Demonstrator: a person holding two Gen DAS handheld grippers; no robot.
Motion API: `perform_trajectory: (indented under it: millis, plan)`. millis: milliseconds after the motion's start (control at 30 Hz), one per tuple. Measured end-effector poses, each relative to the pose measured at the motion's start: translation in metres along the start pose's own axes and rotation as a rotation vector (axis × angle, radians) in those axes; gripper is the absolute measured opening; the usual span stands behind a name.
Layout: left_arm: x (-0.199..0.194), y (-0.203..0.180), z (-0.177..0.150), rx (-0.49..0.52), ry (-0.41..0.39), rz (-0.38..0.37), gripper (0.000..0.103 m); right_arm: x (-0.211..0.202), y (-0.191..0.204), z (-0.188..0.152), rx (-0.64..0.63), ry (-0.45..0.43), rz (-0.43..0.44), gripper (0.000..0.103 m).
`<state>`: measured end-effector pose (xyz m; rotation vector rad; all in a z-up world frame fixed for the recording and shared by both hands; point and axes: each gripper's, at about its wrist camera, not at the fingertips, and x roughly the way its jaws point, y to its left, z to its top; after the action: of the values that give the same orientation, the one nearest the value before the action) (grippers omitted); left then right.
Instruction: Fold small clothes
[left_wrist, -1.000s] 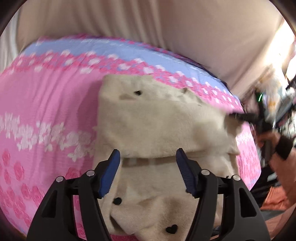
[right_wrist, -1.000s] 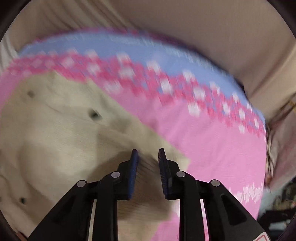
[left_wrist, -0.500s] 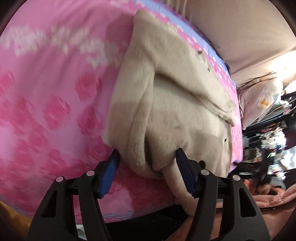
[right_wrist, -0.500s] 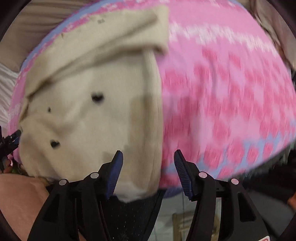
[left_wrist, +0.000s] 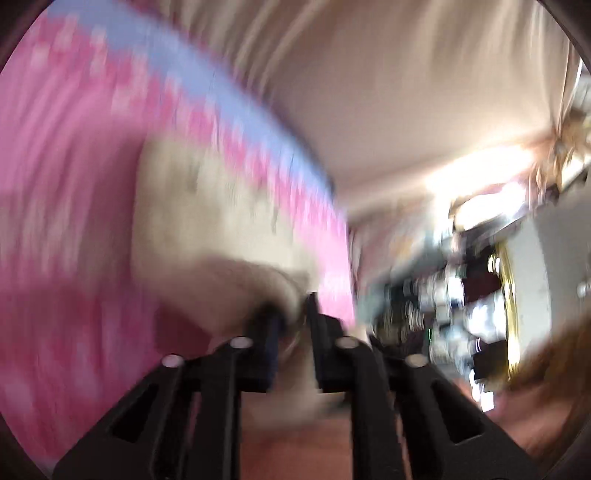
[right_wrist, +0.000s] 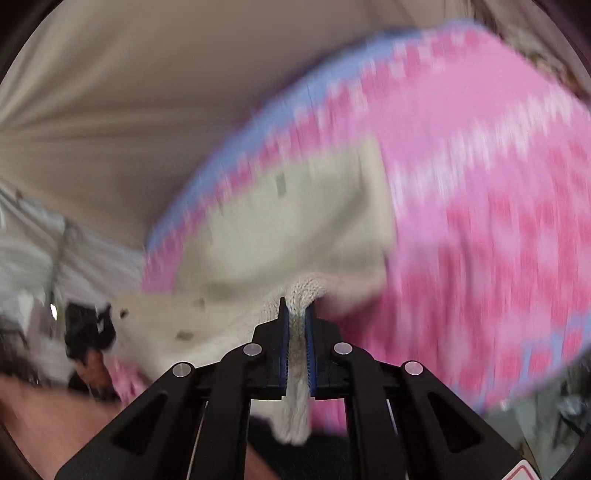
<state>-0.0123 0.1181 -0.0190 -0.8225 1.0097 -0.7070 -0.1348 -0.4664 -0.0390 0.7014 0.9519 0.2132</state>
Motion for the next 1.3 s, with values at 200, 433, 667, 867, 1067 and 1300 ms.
perform_trajectory:
  millis: [200, 433, 667, 867, 1067, 1300]
  plan:
    - [0.082, 0.039, 0.107, -0.034, -0.074, 0.605, 0.021, 0.082, -0.038, 0.102, 0.011, -0.037, -0.516, 0.028]
    - [0.062, 0.026, 0.054, 0.126, -0.026, 0.607, 0.053, 0.085, 0.011, 0.060, -0.294, 0.016, -0.513, 0.048]
    - [0.108, 0.063, 0.018, 0.078, 0.059, 0.705, 0.067, 0.150, 0.010, 0.042, -0.318, 0.167, -0.464, 0.041]
    - [0.103, 0.060, 0.032, 0.050, 0.076, 0.618, 0.032, 0.138, -0.031, 0.071, -0.052, 0.122, -0.382, 0.006]
    - [0.080, 0.070, 0.031, -0.007, 0.061, 0.727, 0.063, 0.124, -0.039, 0.081, -0.035, 0.078, -0.585, 0.033]
    - [0.099, 0.104, 0.011, -0.181, 0.064, 0.590, 0.082, 0.129, 0.031, 0.093, -0.135, -0.023, -0.479, 0.041]
